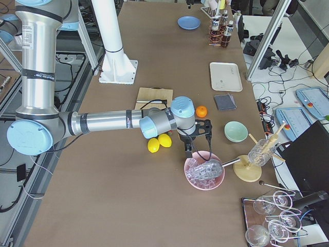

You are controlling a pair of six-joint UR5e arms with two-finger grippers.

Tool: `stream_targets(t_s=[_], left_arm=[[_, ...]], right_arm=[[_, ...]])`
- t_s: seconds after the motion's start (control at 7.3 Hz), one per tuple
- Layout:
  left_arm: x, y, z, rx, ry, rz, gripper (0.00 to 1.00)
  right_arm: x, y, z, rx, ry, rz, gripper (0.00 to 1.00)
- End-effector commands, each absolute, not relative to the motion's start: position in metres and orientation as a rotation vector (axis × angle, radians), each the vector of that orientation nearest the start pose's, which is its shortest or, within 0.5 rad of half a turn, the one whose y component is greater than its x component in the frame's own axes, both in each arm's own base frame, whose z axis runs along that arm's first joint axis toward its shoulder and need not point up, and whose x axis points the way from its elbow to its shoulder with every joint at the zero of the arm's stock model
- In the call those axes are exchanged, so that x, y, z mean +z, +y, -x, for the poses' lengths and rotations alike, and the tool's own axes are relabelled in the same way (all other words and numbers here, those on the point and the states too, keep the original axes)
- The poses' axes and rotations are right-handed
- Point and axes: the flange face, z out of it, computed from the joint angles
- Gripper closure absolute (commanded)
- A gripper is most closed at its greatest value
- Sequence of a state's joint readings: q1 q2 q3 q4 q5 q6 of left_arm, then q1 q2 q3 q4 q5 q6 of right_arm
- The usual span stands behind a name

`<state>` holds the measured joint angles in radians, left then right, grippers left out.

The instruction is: Pick orange to plate

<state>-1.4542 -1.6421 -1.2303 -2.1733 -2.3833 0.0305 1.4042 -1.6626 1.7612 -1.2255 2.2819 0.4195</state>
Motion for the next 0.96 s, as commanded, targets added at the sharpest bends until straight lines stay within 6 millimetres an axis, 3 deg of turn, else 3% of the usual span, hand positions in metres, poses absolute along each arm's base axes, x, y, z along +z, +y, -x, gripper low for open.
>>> stream_targets(t_s=[0.0,0.27,0.55,0.82], left_arm=[[0.750,-0.519,-0.022,0.279,0.860,-0.216,0.03],[0.762,-0.515,-0.042,0.271,0.870,-0.161,0.04],[0.773,-0.524,-0.049,0.258,0.868,-0.127,0.07],[0.762,-0.541,-0.052,0.210,0.877,-0.117,0.15]], right_arm=[[0.565,-0.478,0.031,0.087,-0.817,-0.217,0.00],[0.565,-0.480,0.033,0.087,-0.804,-0.222,0.00],[0.565,-0.480,0.034,0.085,-0.799,-0.225,0.00],[0.564,-0.481,0.034,0.079,-0.789,-0.260,0.00]])
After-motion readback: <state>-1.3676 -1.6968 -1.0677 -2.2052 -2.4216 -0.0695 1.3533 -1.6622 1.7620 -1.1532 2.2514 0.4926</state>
